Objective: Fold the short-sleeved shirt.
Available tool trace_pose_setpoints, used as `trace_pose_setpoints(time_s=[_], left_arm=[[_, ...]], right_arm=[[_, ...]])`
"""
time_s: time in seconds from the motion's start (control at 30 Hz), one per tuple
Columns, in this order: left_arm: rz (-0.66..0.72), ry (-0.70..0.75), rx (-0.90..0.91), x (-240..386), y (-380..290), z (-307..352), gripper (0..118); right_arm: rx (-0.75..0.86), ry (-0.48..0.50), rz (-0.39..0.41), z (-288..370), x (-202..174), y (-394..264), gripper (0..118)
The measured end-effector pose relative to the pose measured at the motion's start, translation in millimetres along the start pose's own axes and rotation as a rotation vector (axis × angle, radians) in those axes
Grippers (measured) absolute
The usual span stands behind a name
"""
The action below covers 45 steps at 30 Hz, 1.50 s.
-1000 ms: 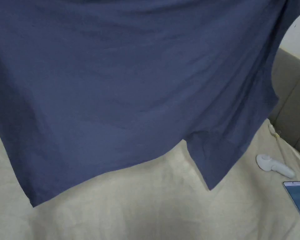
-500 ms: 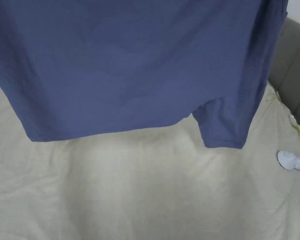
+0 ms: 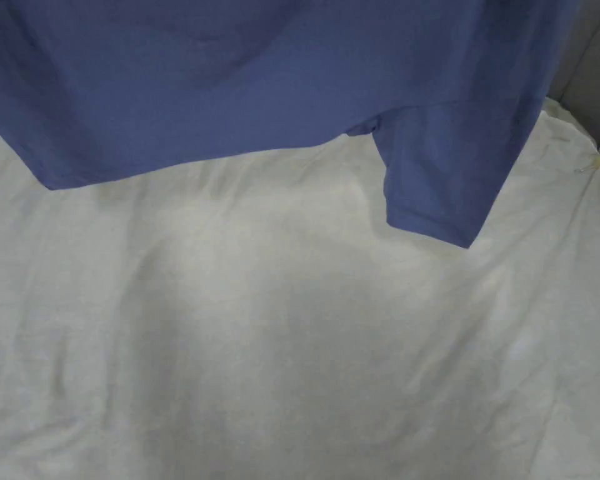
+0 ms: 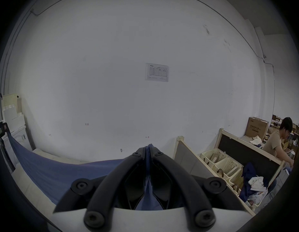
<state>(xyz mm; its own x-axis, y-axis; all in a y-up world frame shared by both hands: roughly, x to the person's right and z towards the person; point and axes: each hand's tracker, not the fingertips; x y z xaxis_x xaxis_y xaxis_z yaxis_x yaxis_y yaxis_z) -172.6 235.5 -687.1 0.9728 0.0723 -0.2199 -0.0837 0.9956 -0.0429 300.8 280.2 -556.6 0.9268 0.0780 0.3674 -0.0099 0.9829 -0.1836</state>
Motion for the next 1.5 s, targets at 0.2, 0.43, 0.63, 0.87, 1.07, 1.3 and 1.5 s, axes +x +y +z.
trace_pose_setpoints(time_s=[0.2,0.43,0.63,0.87,1.07,1.3,1.5], left_arm=[[0.008,0.032,-0.015,23,-47,-29,0],[-0.018,0.037,-0.188,33,-137,-60,0],[-0.052,0.028,-0.364,28,-232,-55,0],[-0.135,-0.009,-0.56,5,-343,-19,0],[-0.064,-0.032,-0.74,-35,-423,44,0],[0.069,-0.036,-0.822,-102,-472,140,0],[0.096,-0.058,-0.816,-163,-479,230,0]], right_arm=[[-0.013,-0.015,0.011,-47,-6,-30,3],[-0.128,-0.011,-0.034,-85,-14,-108,3],[-0.308,-0.023,-0.035,-116,-5,-199,3],[-0.515,0.011,0.02,-101,0,-327,3],[-0.697,0.052,-0.004,-58,11,-432,3],[-0.742,0.075,-0.057,20,42,-501,3],[-0.75,0.12,-0.078,100,74,-526,3]])
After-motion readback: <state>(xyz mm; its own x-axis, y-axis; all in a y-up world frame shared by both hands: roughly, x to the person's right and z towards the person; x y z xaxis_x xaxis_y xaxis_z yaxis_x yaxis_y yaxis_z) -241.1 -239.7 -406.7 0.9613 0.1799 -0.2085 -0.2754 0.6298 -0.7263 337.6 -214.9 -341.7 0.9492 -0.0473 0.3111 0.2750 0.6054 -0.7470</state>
